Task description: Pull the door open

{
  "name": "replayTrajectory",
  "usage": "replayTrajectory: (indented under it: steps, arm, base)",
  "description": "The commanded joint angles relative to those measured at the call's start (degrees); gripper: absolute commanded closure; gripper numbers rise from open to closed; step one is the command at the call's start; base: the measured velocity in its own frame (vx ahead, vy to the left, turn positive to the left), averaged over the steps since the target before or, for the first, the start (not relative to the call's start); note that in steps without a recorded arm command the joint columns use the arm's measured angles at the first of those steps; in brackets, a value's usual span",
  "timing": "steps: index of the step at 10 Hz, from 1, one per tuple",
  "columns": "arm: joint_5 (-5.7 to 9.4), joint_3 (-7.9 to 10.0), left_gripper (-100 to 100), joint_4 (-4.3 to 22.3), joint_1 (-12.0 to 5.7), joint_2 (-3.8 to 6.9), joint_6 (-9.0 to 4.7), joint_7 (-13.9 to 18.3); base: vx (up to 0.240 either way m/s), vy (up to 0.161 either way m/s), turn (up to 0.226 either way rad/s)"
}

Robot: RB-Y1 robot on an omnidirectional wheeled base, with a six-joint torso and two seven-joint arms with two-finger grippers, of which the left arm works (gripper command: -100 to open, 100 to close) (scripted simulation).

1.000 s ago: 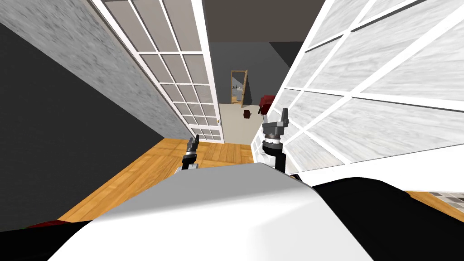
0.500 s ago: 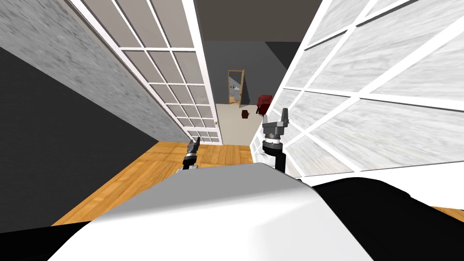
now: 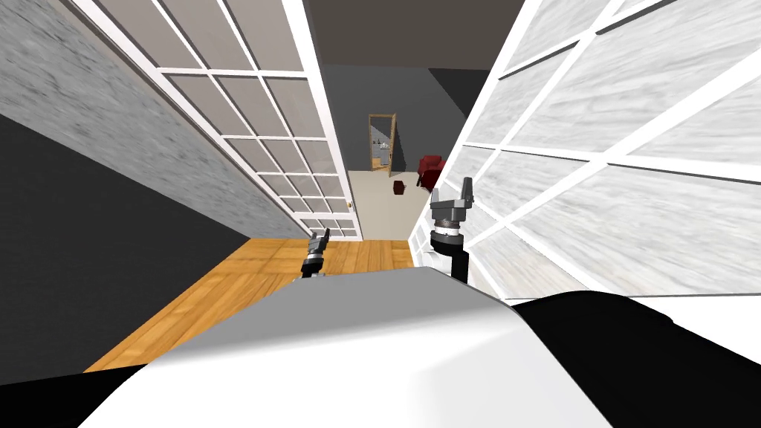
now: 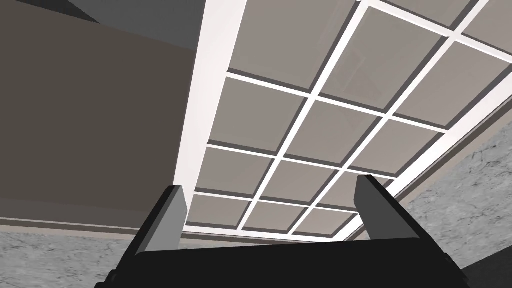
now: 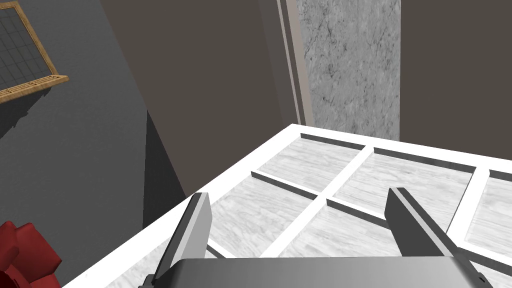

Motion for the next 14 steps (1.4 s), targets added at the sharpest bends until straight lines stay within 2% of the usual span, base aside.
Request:
replayTrajectory:
  steps: [1,13,14]
  arm:
    - [-0.45,0.30,-100,1.66,-0.21,-0.03,-0.53,-1.60]
    - [-3.22,2.76,-100,15.14,-3.00,0.12,-5.05,-11.49]
    - [-3.61,3.10,-100,17.02,-3.39,0.13,-5.68,-12.88]
  base:
    - [0.103,-0.004,-0.075]
    - [0.104,0.004,-0.071]
    - [0.129,0.007,-0.077]
